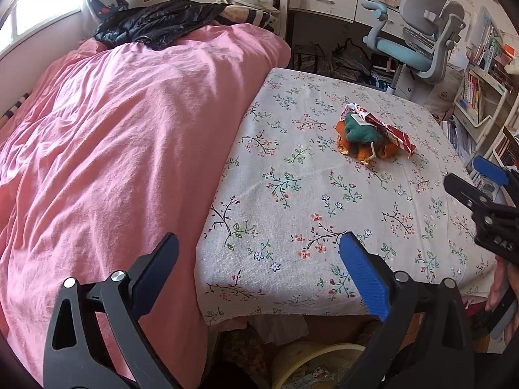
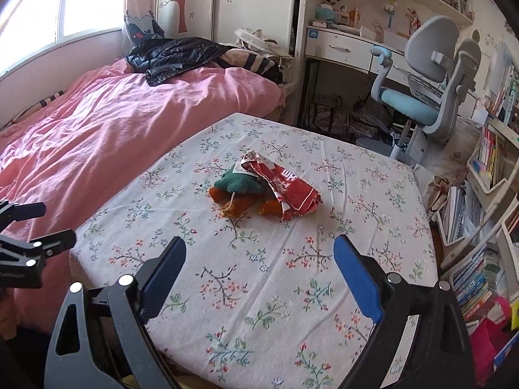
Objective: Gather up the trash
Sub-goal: 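Raise both tools back above the table, then grasp the red snack wrapper with the right tool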
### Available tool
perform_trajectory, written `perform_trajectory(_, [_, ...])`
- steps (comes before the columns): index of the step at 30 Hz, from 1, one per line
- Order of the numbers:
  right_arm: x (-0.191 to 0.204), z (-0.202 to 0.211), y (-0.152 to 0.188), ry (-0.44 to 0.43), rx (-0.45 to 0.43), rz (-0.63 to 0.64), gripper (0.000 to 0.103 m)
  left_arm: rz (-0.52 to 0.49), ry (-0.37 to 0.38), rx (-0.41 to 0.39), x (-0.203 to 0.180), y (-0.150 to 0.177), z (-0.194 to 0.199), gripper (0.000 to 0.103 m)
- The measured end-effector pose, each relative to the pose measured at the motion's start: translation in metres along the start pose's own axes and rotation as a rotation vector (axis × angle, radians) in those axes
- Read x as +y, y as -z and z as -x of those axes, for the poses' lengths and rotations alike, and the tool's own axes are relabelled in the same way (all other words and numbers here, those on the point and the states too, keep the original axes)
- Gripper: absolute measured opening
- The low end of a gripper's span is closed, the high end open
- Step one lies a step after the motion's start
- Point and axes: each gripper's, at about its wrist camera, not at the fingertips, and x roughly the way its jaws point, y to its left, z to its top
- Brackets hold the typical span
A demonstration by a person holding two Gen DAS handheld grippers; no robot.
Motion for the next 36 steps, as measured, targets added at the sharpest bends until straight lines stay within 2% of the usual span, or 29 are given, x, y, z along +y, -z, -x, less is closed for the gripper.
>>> perform_trajectory(8, [-0.011, -0.076, -0.038, 0.135, 0.128, 0.100, 0.089, -0.034, 0.020, -0.001, -0.009, -0.002, 0.001, 0.096])
perform_trajectory(10, [-0.009, -0.097, -0.043, 0.133, 0.189, 0.124, 0.089, -0.042, 0.023, -0.002, -0.010, -0.004, 0.001, 0.096])
perform_trajectory(14, [-0.005, -0.121, -0.052, 0.147, 0.211, 0.179, 0.085, -0.059, 0.020, -0.001, -0.014, -0.008, -0.001, 0.096])
perform_trajectory(17, [-0.009, -0.137, -0.057, 0.132, 0.255, 0.177, 0.055, -0.064, 0.021, 0.002, -0.014, -0.013, -0.003, 0.096])
perform_trajectory(19, [-0.012, -0.143, -0.057, 0.107, 0.274, 0.162, 0.026, -0.064, 0.020, 0.005, -0.015, -0.016, -0.006, 0.096])
perform_trajectory(22, [-0.030, -0.136, -0.059, 0.056, 0.244, 0.068, 0.009, -0.060, 0.022, 0.011, -0.015, -0.021, -0.012, 0.096])
perform_trajectory(24, [-0.047, -0.127, -0.061, 0.024, 0.205, -0.030, 0.005, -0.058, 0.023, 0.014, -0.016, -0.024, -0.015, 0.096])
perform_trajectory(30, [-0.099, -0.078, -0.050, -0.075, 0.073, -0.283, 0.004, -0.048, 0.050, 0.013, -0.017, -0.028, -0.018, 0.096])
perform_trajectory(36, [-0.110, -0.027, -0.013, -0.154, 0.038, -0.369, 0.004, 0.024, 0.187, -0.013, -0.024, -0.049, -0.026, 0.095])
